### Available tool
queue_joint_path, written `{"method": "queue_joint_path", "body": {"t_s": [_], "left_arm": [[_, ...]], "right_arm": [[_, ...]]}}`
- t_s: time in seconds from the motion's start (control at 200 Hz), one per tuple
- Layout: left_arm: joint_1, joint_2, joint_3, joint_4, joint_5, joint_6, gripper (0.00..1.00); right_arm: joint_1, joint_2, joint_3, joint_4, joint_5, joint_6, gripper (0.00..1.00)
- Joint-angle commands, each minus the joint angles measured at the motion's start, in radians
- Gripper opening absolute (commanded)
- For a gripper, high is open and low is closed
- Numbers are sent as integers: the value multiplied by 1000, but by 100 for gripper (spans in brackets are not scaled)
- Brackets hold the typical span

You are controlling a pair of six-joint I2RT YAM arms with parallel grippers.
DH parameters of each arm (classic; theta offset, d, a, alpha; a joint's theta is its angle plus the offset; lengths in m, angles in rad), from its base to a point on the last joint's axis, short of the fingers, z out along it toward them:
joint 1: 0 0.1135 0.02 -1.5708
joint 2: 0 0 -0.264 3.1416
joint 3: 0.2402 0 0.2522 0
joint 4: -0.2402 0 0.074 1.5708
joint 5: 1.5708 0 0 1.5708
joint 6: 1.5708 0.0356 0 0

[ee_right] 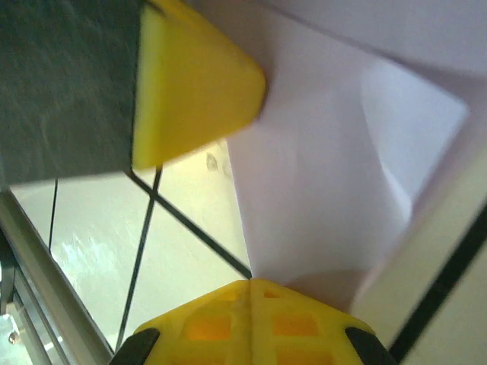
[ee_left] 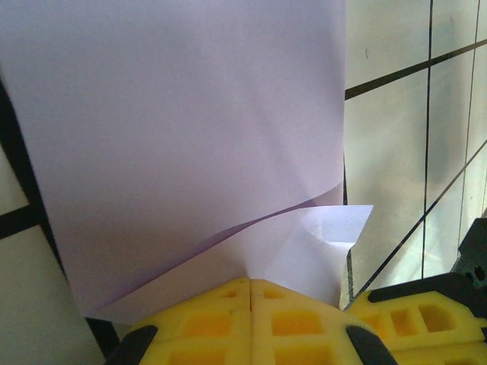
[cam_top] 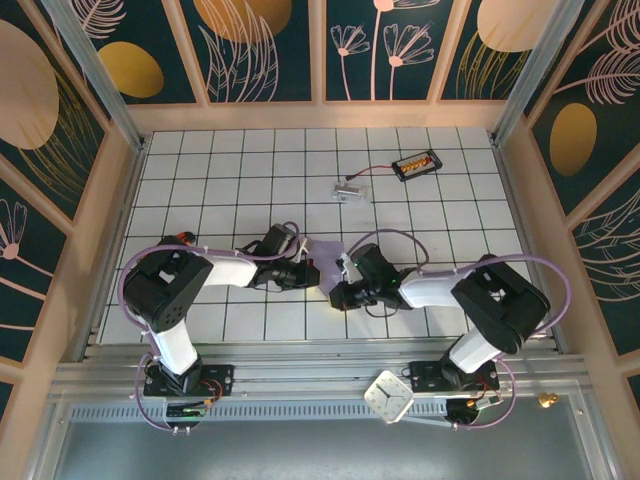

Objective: Fold a paper plane with a square sheet of paper (pick it up from the middle)

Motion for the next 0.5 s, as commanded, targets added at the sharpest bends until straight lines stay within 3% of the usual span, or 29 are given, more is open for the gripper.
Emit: {"method": "queue_joint_path", "body": {"t_s": [0.0, 0.145, 0.255, 0.49], "left_arm": [[4, 100, -20, -75, -186, 45, 0], [5, 97, -17, -77, -186, 47, 0], [5, 97, -14, -71, -179, 42, 0], [5, 98, -13, -59, -171, 35, 0]], "right_arm": [[5, -55, -64, -158, -13, -16, 0], [-6, -120, -64, -207, 3, -29, 0], [-38, -149, -13, -140, -48, 1, 0], [-43, -18, 84, 13, -111, 44, 0]]}}
